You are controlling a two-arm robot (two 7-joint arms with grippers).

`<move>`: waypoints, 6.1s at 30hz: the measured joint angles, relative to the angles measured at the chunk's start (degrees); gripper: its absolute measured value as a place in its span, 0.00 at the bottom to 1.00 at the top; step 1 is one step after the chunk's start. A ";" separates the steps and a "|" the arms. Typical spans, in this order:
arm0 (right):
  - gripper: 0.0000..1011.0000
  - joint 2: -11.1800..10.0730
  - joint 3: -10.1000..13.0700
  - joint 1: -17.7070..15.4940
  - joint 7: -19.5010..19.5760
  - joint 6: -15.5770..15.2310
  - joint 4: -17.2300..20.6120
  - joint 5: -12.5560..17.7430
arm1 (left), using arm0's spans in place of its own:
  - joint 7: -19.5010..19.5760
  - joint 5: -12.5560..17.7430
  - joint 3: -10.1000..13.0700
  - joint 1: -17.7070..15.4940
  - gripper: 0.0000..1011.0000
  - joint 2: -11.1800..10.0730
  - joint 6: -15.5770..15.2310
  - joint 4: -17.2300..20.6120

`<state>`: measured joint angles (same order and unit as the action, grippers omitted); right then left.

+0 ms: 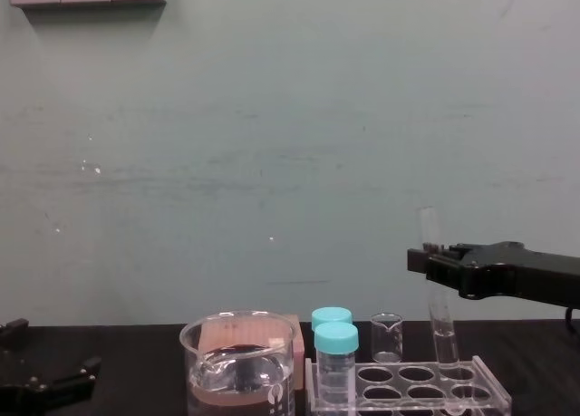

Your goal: Hold the test tube with one hand and immerse one end into the beaker, then return it to the test tube rack.

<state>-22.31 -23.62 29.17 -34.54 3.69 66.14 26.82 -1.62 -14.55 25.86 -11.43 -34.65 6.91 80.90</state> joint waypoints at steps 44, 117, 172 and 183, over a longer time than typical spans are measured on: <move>0.22 -0.56 5.74 -2.60 0.17 5.97 6.43 3.77 | 0.00 0.00 0.00 0.00 0.99 0.00 0.00 0.00; 0.22 -3.22 6.69 -4.78 4.23 2.26 14.01 4.28 | 0.00 0.00 0.00 0.00 0.99 0.00 0.00 0.00; 0.22 -3.09 6.49 -4.73 3.81 2.25 14.09 4.30 | 0.00 0.00 0.00 0.00 0.99 0.00 0.00 0.00; 0.22 -3.09 6.49 -4.42 3.88 1.99 13.99 4.29 | 0.00 0.00 0.00 0.00 0.99 0.00 0.00 0.00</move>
<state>-25.40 -17.13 24.74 -30.67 5.68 80.12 31.11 -1.62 -14.55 25.86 -11.43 -34.64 6.91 80.90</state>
